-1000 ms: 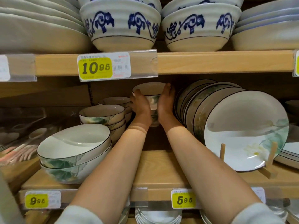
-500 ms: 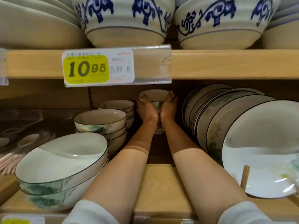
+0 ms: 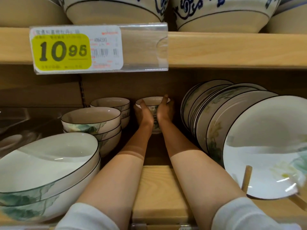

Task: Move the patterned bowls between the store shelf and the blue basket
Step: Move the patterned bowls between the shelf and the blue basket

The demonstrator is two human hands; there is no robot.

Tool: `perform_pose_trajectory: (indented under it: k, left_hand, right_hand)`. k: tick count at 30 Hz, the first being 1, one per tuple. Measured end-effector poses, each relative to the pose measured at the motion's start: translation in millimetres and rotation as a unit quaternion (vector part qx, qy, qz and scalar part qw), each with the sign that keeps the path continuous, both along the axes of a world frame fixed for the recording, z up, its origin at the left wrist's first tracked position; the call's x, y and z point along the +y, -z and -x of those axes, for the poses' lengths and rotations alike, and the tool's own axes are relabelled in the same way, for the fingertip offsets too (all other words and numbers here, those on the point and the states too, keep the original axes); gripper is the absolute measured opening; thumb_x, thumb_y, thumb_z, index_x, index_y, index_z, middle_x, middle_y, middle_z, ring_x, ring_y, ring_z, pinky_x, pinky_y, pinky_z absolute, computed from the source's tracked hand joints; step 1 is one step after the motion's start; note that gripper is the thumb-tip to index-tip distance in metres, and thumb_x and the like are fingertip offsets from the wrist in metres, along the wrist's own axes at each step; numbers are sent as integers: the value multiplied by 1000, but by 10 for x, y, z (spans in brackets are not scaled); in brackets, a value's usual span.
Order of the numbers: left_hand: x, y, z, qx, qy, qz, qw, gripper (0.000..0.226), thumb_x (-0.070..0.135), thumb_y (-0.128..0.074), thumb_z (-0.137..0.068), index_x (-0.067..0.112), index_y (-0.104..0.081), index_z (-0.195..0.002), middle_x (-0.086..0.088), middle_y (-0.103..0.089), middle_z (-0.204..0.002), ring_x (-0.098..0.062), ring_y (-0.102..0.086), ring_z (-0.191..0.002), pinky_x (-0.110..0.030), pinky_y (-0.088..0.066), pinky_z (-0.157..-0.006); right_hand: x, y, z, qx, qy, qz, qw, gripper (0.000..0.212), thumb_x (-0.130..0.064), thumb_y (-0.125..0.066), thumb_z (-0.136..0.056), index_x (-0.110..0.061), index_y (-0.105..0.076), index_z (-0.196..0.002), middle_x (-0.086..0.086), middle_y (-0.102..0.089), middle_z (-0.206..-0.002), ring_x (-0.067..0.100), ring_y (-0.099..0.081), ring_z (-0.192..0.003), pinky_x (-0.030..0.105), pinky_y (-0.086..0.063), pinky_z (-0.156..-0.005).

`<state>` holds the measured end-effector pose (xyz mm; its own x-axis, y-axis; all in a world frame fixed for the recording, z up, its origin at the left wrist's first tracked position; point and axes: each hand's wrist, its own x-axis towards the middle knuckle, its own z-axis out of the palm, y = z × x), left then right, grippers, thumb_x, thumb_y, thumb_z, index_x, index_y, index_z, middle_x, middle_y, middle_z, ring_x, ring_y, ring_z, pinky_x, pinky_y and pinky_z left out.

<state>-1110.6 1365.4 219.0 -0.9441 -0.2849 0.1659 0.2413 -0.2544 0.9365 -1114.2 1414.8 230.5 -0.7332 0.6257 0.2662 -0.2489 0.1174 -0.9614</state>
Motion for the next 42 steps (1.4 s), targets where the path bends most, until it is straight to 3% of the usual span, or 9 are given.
perform_pose_trajectory:
  k: [7,11,16,22,27,36,42]
  left_hand:
    - [-1,29,14,1,-4,22,1000,48,46,-25,-102,20,-42,-139,-8,-52,-136,-25,-50,-123,-43,-38,-108]
    - [-10,14,35,-8,-11,41,999,50,46,-26,-101,18,-39,-141,-10,-48,-141,-27,-47,-128,-43,-36,-109]
    - [-6,29,44,-5,-14,48,999,49,46,-27,-101,17,-40,-140,-9,-50,-138,-27,-48,-126,-42,-37,-108]
    - [-12,55,60,-11,-21,85,996,54,49,-24,-101,18,-36,-144,-10,-47,-143,-28,-46,-129,-45,-36,-109]
    - [-2,101,84,-13,-25,118,993,60,50,-21,-101,17,-25,-152,-10,-33,-154,-27,-34,-141,-48,-29,-115]
    - [31,114,111,-28,-32,128,991,59,46,-21,-102,19,-17,-154,-10,-23,-159,-28,-26,-144,-47,-25,-117]
    - [62,67,135,-24,-69,146,987,57,45,-26,-102,9,-32,-146,-16,-38,-148,-32,-41,-134,-47,-34,-111]
  right_hand:
    - [20,61,8,-5,-8,18,1000,58,-49,-29,-101,-13,-35,-146,10,-41,-149,28,-40,-135,37,-31,-106]
    - [48,99,10,-10,-24,33,999,53,-46,-29,-102,-12,-41,-141,10,-46,-144,27,-44,-131,29,-30,-92]
    - [55,106,5,-30,-32,37,998,59,-50,-26,-101,-16,-29,-149,9,-36,-152,28,-36,-138,39,-29,-109]
    - [66,95,9,-41,-57,66,995,61,-53,-21,-101,-21,-22,-152,8,-28,-156,29,-31,-141,44,-26,-112]
    - [85,112,20,-35,-62,83,994,58,-50,-23,-102,-20,-24,-152,9,-32,-154,28,-34,-139,41,-29,-110]
    - [83,133,33,-29,-52,96,994,56,-46,-24,-103,-18,-26,-151,9,-33,-154,28,-33,-140,41,-28,-112]
    - [51,165,30,-14,-31,102,994,56,-45,-25,-103,-15,-29,-150,11,-35,-153,29,-35,-139,41,-28,-112]
